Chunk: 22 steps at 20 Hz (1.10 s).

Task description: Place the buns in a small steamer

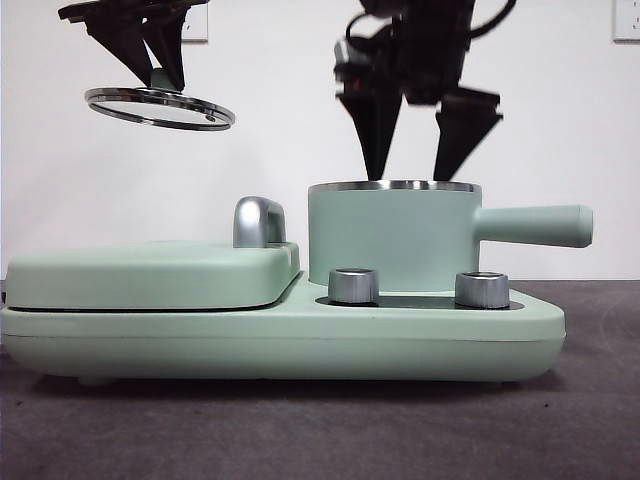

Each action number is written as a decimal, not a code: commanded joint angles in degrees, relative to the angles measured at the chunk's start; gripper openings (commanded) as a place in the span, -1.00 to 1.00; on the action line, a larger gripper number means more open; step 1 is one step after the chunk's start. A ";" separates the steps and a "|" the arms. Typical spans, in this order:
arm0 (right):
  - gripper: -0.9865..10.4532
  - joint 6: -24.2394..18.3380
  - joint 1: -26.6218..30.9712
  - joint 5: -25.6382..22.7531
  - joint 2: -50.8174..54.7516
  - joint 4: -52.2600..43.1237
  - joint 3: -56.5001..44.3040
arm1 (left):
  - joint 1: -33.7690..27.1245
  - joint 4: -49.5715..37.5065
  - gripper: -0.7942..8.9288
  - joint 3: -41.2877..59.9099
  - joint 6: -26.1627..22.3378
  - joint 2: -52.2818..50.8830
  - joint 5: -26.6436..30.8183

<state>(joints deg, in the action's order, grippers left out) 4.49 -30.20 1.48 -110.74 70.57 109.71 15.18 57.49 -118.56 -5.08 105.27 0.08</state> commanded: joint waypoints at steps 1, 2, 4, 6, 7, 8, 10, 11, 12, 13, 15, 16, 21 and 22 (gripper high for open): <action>-0.13 -0.44 -0.33 -0.02 0.00 2.91 4.85 | 0.22 -0.85 -0.81 -1.68 0.17 -0.22 -0.07; -0.13 -0.44 -0.33 -0.04 0.72 4.20 5.88 | 0.22 -0.66 -0.81 -1.68 0.20 -0.22 -0.07; -0.13 -0.46 -0.35 -0.04 3.23 6.38 6.01 | 0.24 -0.39 -0.81 -1.68 0.20 -0.22 -0.07; -0.13 -0.46 -0.37 -0.09 6.14 8.74 5.92 | 0.22 -0.42 -0.81 -1.68 0.20 -0.22 -0.04; -0.13 -0.46 -0.44 -0.07 7.69 9.53 5.81 | 0.24 -0.42 -0.81 -1.68 0.20 -0.22 -0.07; -0.13 -0.46 -0.44 -0.07 9.35 10.38 5.77 | 0.28 -0.42 -0.81 -1.68 0.17 -0.22 -0.07; -0.13 -0.44 -0.44 0.00 13.33 10.54 5.40 | 0.48 -0.42 -0.81 -1.68 0.20 -0.22 -0.07; -0.13 -0.44 -0.66 0.00 15.74 10.54 4.98 | 0.68 -0.42 -0.81 -1.68 0.20 -0.22 -0.04; -0.13 -0.44 -0.98 0.00 17.90 10.54 4.37 | 0.72 -0.39 -0.81 -1.68 0.17 -0.22 -0.07; -0.13 -0.44 -1.33 0.00 20.57 10.54 3.21 | 0.96 -0.39 -0.81 -1.68 0.20 -0.22 -0.07; -0.13 -0.42 -2.23 0.00 26.38 10.49 -0.13 | 1.55 -0.46 -0.81 -1.68 0.17 -0.22 -0.04; -0.13 -0.20 -2.89 0.00 29.75 10.21 -2.47 | 1.90 -0.50 -0.81 -1.68 0.17 -0.22 -0.07; -0.13 5.51 -6.82 -0.07 49.13 1.01 -19.87 | 3.98 -0.39 -0.81 -1.68 0.17 -0.22 -0.07; -0.13 7.04 -7.45 -0.04 54.05 -1.64 -24.68 | 4.59 -0.35 -0.81 -1.68 0.17 -0.22 -0.07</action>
<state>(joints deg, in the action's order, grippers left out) 9.32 -37.28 1.50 -56.99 68.97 84.93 19.53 58.28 -118.56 -5.08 105.27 0.08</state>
